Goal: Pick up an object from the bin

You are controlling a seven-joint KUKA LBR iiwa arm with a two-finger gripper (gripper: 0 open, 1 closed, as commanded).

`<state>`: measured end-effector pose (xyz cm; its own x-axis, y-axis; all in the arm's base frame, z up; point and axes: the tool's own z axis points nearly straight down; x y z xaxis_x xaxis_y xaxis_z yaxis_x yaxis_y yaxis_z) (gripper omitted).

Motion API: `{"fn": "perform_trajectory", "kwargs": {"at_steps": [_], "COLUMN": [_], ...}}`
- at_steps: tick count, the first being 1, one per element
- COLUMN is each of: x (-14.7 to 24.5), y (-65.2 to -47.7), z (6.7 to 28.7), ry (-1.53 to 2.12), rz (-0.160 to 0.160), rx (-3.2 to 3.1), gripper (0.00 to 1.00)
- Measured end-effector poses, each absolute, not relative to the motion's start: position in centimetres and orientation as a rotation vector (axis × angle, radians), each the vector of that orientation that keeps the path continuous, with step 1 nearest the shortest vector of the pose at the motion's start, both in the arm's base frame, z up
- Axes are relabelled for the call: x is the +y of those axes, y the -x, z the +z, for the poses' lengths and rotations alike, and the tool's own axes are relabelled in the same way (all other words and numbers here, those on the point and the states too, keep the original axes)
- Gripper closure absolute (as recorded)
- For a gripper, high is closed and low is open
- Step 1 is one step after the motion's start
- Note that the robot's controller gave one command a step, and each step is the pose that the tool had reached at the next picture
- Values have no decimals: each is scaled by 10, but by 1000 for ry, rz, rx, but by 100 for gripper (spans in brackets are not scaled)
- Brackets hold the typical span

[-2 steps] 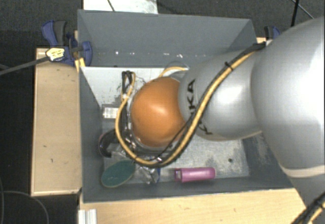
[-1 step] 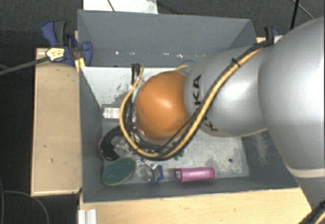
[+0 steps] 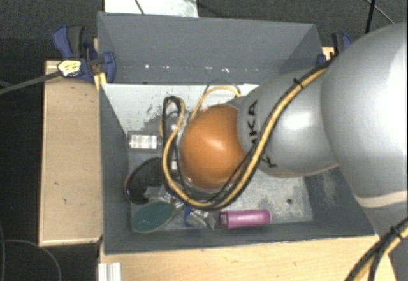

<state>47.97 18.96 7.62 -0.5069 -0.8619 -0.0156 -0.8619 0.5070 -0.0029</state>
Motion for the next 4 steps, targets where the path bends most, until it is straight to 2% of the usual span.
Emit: {"fn": "perform_trajectory", "kwargs": {"at_steps": [1,2,4], "x": [175,173,175], "y": [-481,-482,-485], "z": [76,77,173], "ry": [1438,1430,1424], "rz": [11,8,0], "rx": [2776,2779,2792], "gripper": [0,100,100]}}
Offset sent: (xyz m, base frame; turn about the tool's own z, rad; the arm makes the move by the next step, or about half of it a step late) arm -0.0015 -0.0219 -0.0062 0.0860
